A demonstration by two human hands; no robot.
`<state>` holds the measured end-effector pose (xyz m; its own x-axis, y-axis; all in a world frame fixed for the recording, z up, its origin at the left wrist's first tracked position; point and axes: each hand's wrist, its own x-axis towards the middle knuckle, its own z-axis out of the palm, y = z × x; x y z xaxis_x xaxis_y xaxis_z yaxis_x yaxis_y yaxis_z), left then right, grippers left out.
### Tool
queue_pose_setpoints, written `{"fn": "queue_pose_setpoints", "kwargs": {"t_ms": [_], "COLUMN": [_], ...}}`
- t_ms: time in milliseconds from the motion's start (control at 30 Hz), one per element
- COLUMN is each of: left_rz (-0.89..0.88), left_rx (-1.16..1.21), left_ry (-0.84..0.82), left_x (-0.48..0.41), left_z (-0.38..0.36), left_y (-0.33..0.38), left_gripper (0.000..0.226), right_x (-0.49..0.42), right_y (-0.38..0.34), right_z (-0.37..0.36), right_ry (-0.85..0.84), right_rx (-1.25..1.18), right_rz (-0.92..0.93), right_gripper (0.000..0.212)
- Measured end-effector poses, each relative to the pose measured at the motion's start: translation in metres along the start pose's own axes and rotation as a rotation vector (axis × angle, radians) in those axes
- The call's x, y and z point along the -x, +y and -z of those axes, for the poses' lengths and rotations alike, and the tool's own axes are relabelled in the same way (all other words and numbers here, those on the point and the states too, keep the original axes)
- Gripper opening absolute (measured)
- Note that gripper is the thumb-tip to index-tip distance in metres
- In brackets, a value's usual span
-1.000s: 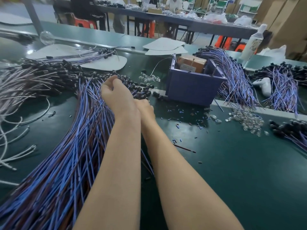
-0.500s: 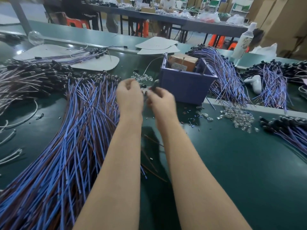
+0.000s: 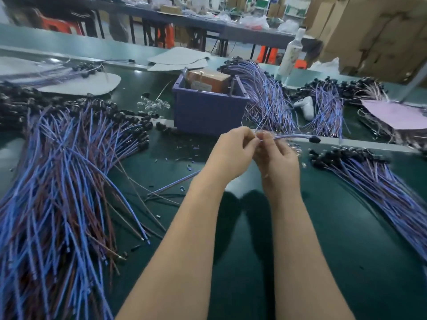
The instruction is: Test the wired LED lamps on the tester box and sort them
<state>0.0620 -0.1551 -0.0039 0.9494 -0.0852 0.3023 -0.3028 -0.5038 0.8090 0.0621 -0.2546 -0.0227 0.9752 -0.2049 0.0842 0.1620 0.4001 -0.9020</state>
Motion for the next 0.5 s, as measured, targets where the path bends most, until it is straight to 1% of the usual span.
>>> {"fn": "queue_pose_setpoints", "kwargs": {"t_ms": [67, 167, 233, 300, 367, 400, 433, 500], "left_rz": [0.028, 0.116, 0.166, 0.226, 0.285, 0.303, 0.306, 0.270], "left_rx": [-0.057, -0.119, -0.141, -0.155, -0.172, -0.172, -0.151, -0.074], "left_ry": [-0.041, -0.078, -0.046, 0.014, 0.087, 0.118, 0.138, 0.134], "left_x": [0.002, 0.007, 0.009, 0.009, 0.010, 0.010, 0.010, 0.010], "left_z": [-0.005, 0.000, 0.010, 0.021, 0.026, 0.026, 0.024, 0.017], "left_y": [-0.006, -0.021, -0.033, -0.044, -0.051, -0.053, -0.053, -0.050], "left_gripper": [0.013, 0.014, 0.013, 0.010, 0.007, 0.007, 0.007, 0.006], "right_x": [-0.004, -0.013, -0.016, -0.017, -0.018, -0.017, -0.016, -0.011], "right_y": [0.004, 0.001, -0.001, -0.001, -0.001, 0.001, 0.005, 0.014], "right_z": [0.006, 0.021, 0.030, 0.037, 0.036, 0.033, 0.028, 0.015], "right_ry": [0.122, 0.385, 0.514, 0.593, 0.594, 0.552, 0.482, 0.293], "right_rx": [0.014, -0.083, -0.183, -0.275, -0.333, -0.347, -0.337, -0.219], "right_rz": [0.049, 0.083, 0.095, 0.084, 0.059, 0.037, 0.004, -0.084], "right_gripper": [0.024, 0.026, 0.027, 0.026, 0.025, 0.024, 0.022, 0.018]}}
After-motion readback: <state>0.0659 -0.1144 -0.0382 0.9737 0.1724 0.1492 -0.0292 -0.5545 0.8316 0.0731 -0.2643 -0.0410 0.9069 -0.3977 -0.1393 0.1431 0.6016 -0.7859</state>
